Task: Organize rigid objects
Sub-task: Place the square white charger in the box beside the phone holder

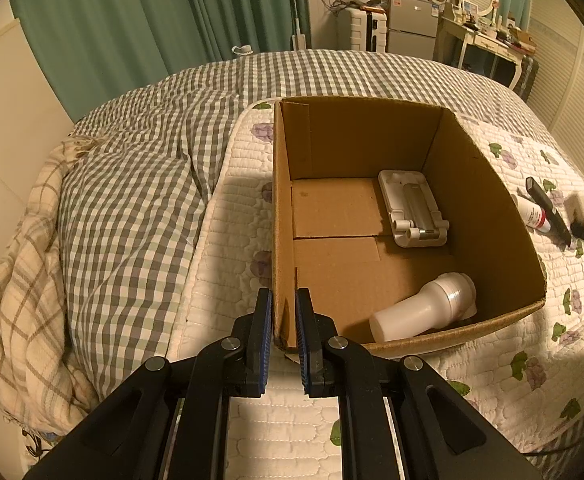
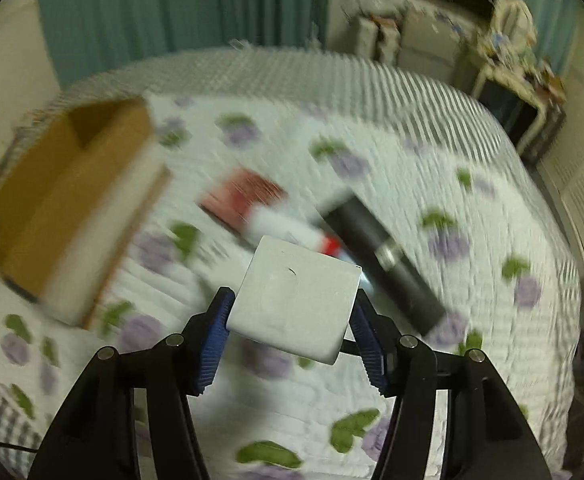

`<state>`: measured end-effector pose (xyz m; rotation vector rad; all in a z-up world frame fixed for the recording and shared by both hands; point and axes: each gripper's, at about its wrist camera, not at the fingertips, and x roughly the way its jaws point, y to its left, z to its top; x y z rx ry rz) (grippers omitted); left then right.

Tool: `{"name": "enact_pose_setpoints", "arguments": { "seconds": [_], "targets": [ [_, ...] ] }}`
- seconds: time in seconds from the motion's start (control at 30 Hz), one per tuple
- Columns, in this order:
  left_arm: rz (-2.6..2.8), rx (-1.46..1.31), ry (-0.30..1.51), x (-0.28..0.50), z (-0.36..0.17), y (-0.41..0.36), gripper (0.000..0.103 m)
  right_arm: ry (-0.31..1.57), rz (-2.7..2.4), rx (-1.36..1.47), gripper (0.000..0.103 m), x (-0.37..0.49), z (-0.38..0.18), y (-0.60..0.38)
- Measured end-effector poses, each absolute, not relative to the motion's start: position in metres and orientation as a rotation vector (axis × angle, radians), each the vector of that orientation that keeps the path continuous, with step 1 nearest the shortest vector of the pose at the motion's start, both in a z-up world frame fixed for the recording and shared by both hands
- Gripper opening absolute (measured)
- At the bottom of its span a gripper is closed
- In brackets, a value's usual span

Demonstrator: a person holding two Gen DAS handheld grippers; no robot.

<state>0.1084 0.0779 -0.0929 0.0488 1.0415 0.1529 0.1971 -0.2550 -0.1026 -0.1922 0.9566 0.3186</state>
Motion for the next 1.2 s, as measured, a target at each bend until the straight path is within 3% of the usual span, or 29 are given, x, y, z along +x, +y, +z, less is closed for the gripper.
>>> {"name": "enact_pose_setpoints", "arguments": {
  "seconds": [0.3, 0.53, 0.8, 0.9, 0.93, 1.2],
  "targets": [
    [0.149, 0.043, 1.043, 0.109, -0.093, 0.078, 0.011, 0.789, 0.573, -0.290, 0.058, 0.184, -0.029, -0.134],
    [0.149, 0.043, 1.045, 0.109, -0.093, 0.078, 0.011, 0.802, 0.695, -0.332, 0.058, 0.178, -0.051, -0.058],
    [0.152, 0.059, 1.052, 0.110, -0.093, 0.077, 0.011, 0.817, 0.710, -0.312, 0.059, 0.177, -0.072, -0.049],
    [0.142, 0.053, 1.056, 0.110, -0.093, 0.077, 0.011, 0.789, 0.690, -0.299, 0.082, 0.176, -0.062, -0.060],
    [0.147, 0.054, 1.061, 0.111, -0.094, 0.077, 0.011, 0.779, 0.680, -0.285, 0.085, 0.176, -0.056, -0.067],
    [0.149, 0.057, 1.060, 0.111, -0.093, 0.079, 0.011, 0.716, 0.525, -0.232, 0.089, 0.182, -0.018, -0.153]
  ]
}}
